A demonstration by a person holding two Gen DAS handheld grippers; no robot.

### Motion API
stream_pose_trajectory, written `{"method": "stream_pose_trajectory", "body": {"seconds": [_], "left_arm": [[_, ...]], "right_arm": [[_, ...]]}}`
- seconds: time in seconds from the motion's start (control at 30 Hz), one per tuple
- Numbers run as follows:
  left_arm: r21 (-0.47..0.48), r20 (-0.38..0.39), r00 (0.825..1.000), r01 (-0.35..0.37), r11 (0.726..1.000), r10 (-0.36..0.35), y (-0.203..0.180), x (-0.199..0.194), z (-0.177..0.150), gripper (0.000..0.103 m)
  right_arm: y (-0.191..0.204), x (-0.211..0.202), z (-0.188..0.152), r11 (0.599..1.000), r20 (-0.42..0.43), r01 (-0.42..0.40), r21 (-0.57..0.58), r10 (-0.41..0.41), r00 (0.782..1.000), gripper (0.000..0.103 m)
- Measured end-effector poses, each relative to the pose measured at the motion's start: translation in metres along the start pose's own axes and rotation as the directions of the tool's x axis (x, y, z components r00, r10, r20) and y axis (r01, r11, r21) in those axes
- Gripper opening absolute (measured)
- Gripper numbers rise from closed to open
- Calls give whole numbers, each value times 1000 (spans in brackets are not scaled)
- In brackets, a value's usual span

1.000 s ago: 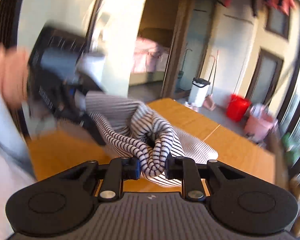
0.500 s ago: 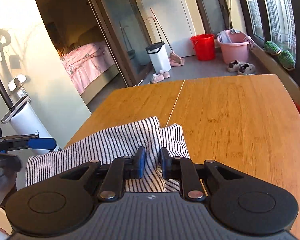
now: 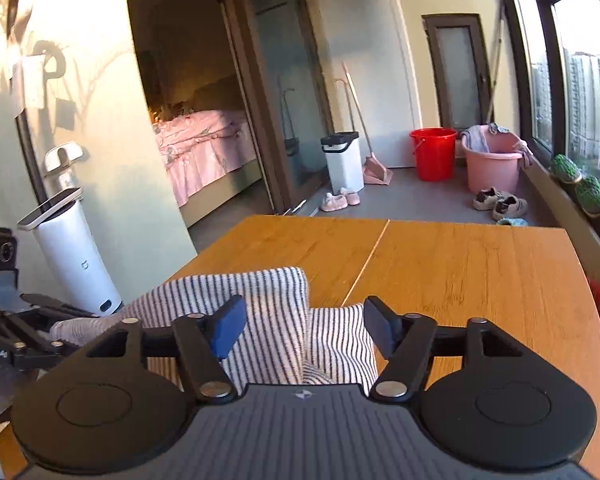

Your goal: Fold clothes

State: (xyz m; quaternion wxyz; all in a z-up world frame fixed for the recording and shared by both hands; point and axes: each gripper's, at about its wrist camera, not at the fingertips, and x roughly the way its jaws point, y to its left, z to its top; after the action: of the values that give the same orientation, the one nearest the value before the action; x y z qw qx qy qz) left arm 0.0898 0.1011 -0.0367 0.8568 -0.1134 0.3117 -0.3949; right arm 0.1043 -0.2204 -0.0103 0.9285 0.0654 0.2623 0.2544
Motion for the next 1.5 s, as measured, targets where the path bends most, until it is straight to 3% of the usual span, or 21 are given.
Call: {"method": "stream_pose_trajectory", "body": {"seconds": [0.03, 0.07, 0.1, 0.2, 0.23, 0.33, 0.43, 0.57, 0.6, 0.7, 0.77, 0.87, 0.97, 1.03, 1.17, 1.3, 1.43, 1.47, 1.5], "left_arm": [[-5, -2, 1000, -4, 1000, 4, -1, 0, -2, 35], [-9, -6, 1000, -7, 1000, 7, -1, -2, -4, 34], [-1, -7, 1000, -5, 1000, 5, -4, -4, -5, 33], [27, -8, 1000, 4, 1000, -4, -14, -11, -9, 31], [38, -1, 1000, 11, 999, -11, -17, -11, -8, 30], [39, 41, 999, 20, 999, -21, -15, -9, 10, 30], [26, 47, 997, -56, 998, 55, 6, 12, 26, 31], [18, 15, 977, -211, 977, 211, 33, 35, 31, 34], [17, 23, 973, -232, 973, 231, 36, 30, 33, 41], [21, 73, 958, -279, 960, 277, 38, 8, 41, 44], [43, 130, 957, -266, 963, 258, 31, -3, 51, 47], [98, 190, 967, -192, 977, 171, 10, -3, 62, 56], [190, 137, 980, -167, 968, 142, -6, 34, 65, 56], [230, 69, 980, -198, 953, 186, -3, 67, 62, 53], [188, 32, 981, -194, 963, 192, 10, 78, 59, 59], [141, -1, 981, -190, 972, 192, 23, 86, 56, 59], [94, -34, 981, -186, 978, 190, 36, 95, 53, 59], [82, -43, 981, -185, 979, 189, 39, 97, 52, 59], [77, -42, 981, -184, 980, 187, 40, 96, 51, 59]], "right_arm": [[-4, 4, -3, 999, -2, -6, 37, 6, 1000, 65], [-7, 6, -6, 997, -7, -26, 68, 26, 1000, 55], [-5, 6, -9, 996, -12, -46, 71, 47, 999, 37], [17, -10, -15, 998, -4, -33, -45, 33, 999, 13], [21, -18, -13, 998, 5, -32, -56, 32, 999, 11], [19, -38, 3, 999, 47, -47, 26, 46, 998, 9], [1, -33, 24, 996, 85, -24, 87, 17, 996, 9], [-30, 30, 20, 982, -52, 59, 180, -50, 997, 10], [-31, 41, 14, 982, -73, 75, 174, -63, 995, 13], [-33, 56, 4, 981, -77, 89, 175, -76, 994, 16], [-36, 55, 5, 981, -79, 87, 176, -74, 994, 16], [-35, 56, 4, 982, -83, 97, 161, -84, 993, 19], [-34, 55, 1, 982, -79, 105, 160, -93, 992, 20], [-32, 52, 0, 983, -78, 105, 151, -94, 992, 20], [-30, 44, -3, 987, -82, 119, 104, -111, 990, 22], [-31, 41, -3, 985, -75, 147, 87, -140, 987, 37], [-11, 26, 13, 986, 26, 165, 6, -165, 986, 36], [-5, 22, 18, 986, 56, 168, -17, -167, 984, 32], [0, 20, 21, 989, 65, 144, -23, -142, 988, 22]]}}
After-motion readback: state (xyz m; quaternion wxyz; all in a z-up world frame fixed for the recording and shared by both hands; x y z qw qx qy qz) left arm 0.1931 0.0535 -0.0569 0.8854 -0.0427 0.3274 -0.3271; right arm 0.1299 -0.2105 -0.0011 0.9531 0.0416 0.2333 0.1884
